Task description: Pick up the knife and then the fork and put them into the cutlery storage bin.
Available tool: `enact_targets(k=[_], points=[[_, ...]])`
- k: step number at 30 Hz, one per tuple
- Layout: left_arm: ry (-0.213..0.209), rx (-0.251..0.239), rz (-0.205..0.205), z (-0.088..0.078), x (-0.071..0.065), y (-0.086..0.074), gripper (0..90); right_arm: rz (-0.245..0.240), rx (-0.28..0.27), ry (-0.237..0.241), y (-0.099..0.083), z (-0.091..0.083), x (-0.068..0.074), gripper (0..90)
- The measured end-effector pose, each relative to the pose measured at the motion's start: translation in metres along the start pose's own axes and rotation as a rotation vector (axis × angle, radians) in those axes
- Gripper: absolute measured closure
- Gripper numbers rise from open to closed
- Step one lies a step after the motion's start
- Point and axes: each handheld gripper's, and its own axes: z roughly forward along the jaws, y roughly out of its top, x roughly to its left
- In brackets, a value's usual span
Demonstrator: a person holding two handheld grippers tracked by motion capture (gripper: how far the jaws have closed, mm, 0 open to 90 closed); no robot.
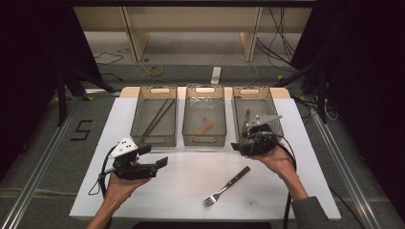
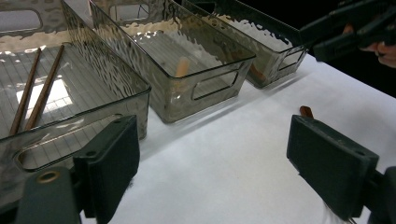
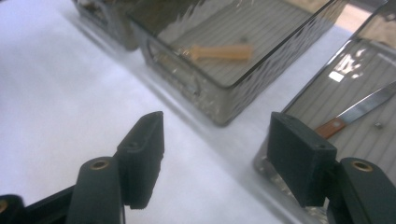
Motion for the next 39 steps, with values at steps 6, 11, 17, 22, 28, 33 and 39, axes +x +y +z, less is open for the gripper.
enact_targets(k=[6,11,17,22,28,33,39], points=[[-0.002,-0.002,-0.001,0.000,-0.001,0.000,16.6,-0.015,0.022,0.020,-0.016,0.008,0.010,36.4],[-0.002,-0.004,-0.001,0.000,-0.001,0.000,16.5,-0.023,0.044,0.040,-0.026,0.013,0.014,41.9],[-0.001,-0.004,0.002,0.000,-0.001,0.000,16.5,-0.031,0.066,0.049,-0.032,0.018,0.014,56.1],[-0.001,-0.004,0.003,0.000,-0.001,0.000,16.5,-0.054,0.100,0.032,-0.037,0.025,0.015,69.7],[-0.002,-0.003,0.003,0.000,-0.001,0.000,16.5,-0.076,0.165,0.012,-0.043,0.034,0.015,84.0],[-0.002,-0.003,0.002,0.000,-0.001,0.000,16.5,-0.108,0.222,0.001,-0.047,0.042,0.015,89.8],[0.000,-0.001,0.004,0.000,-0.001,0.000,16.6,-0.097,0.259,0.002,-0.051,0.048,0.010,90.0]])
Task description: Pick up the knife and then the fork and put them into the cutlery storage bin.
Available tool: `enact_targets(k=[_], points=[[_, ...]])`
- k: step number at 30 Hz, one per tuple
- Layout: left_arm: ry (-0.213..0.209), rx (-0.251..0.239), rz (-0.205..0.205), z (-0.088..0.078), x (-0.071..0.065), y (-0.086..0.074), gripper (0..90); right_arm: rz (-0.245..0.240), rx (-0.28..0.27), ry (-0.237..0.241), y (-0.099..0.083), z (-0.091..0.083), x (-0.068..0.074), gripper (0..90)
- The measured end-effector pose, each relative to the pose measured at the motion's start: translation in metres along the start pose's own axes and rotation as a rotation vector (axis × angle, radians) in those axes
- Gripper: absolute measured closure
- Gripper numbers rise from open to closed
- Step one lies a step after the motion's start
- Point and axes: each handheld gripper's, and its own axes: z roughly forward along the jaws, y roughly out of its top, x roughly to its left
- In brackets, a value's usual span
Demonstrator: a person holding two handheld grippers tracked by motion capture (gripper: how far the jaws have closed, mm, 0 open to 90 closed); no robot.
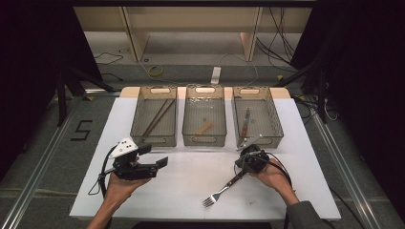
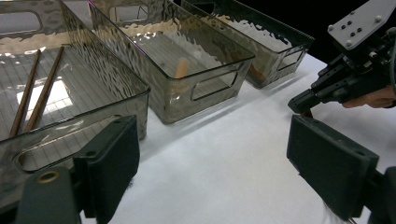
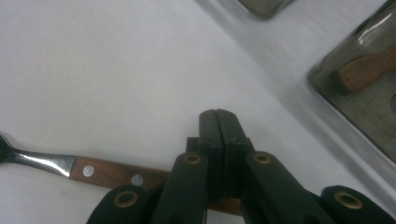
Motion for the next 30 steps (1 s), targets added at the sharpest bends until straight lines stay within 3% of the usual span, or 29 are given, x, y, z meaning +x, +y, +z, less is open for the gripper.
enact_targets(k=[11,24,30], points=[[0.000,0.000,-0.002,0.000,0.000,0.000,16.5,0.003,0.069,0.027,-0.006,0.001,0.002,90.0],[0.003,0.002,-0.002,0.001,-0.001,0.000,16.5,0.004,0.102,0.047,-0.024,-0.012,0.009,90.0],[0.004,0.003,-0.001,0.001,0.000,0.000,16.5,-0.015,0.117,0.057,-0.031,-0.017,0.018,90.0]])
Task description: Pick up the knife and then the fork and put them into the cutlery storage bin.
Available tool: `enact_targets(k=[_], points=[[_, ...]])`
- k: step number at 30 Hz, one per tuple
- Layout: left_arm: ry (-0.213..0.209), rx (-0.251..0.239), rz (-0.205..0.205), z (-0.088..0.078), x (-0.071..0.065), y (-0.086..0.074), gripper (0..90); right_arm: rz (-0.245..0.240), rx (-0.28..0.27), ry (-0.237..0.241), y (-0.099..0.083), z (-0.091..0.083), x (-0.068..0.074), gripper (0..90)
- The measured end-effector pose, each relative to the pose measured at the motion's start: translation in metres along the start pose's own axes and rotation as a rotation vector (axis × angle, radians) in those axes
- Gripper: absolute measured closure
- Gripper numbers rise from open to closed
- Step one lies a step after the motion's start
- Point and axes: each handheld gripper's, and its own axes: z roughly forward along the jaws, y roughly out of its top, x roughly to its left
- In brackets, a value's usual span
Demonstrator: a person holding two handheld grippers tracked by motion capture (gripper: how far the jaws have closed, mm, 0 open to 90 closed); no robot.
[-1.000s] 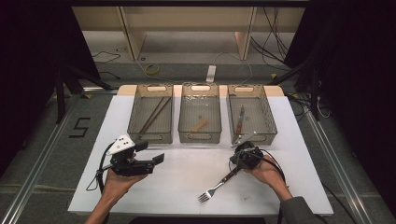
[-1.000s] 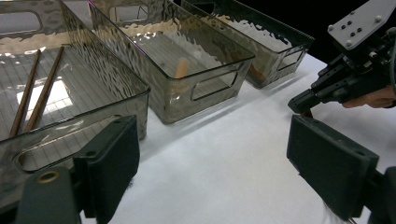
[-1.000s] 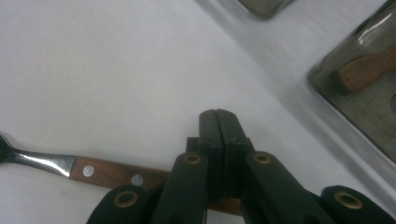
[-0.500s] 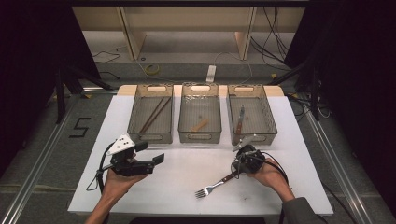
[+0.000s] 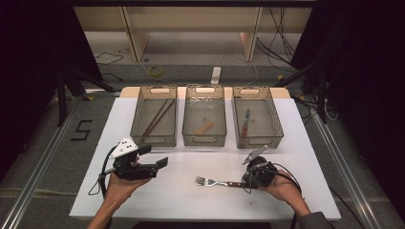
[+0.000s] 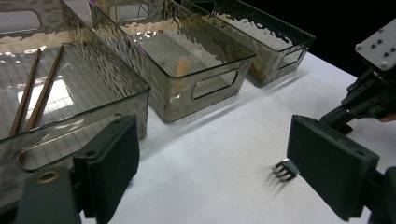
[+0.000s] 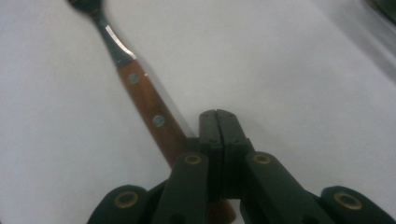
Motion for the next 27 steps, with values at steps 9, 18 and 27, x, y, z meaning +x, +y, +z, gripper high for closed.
enact_targets(k=[9,18,27], points=[[0.000,0.003,0.003,0.000,0.000,0.000,16.4,-0.044,0.028,0.010,-0.005,-0.003,0.017,90.0],[0.004,0.006,0.006,0.001,0.001,0.000,16.4,-0.048,-0.003,-0.026,0.003,-0.016,0.017,71.2],[0.005,0.006,0.008,0.001,0.001,0.000,16.3,-0.070,0.032,0.024,0.020,-0.009,0.025,46.6]])
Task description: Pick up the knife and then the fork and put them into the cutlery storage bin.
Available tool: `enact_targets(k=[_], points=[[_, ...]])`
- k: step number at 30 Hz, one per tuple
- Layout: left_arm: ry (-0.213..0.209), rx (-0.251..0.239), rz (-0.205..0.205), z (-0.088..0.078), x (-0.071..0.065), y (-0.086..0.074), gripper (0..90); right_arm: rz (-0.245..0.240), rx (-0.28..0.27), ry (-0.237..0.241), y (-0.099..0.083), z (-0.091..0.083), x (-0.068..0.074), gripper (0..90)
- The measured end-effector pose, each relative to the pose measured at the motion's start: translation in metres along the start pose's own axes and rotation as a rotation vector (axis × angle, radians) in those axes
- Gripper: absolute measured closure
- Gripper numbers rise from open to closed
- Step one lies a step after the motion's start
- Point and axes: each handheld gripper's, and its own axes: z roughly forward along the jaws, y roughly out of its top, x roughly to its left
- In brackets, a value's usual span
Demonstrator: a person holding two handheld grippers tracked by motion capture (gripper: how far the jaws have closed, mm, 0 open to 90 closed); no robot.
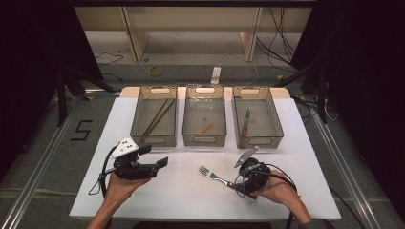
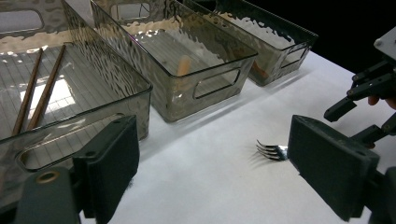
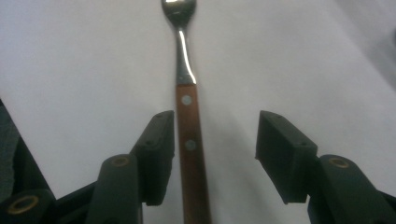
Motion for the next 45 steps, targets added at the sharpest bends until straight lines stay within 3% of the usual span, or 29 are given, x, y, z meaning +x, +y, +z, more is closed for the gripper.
enact_targets(k=[13,26,29,36,37,45], points=[[0.004,0.002,0.006,0.001,-0.001,0.000,16.3,-0.061,0.086,0.015,0.010,0.014,0.007,62.6],[0.004,0.002,0.010,0.001,-0.002,0.000,16.4,-0.099,0.118,0.015,0.012,0.018,0.009,75.3],[-0.002,0.003,0.005,0.001,-0.001,0.000,16.3,-0.082,0.122,0.010,0.013,0.019,0.011,75.8],[-0.001,0.003,0.007,0.001,-0.002,0.000,16.3,-0.102,0.132,0.006,0.014,0.019,0.010,77.1],[0.000,0.003,0.007,0.001,-0.002,0.000,16.3,-0.085,0.138,0.011,0.014,0.018,0.011,77.1],[0.000,0.002,0.007,0.000,-0.001,0.000,16.3,-0.092,0.113,0.014,0.012,0.014,0.007,77.3]])
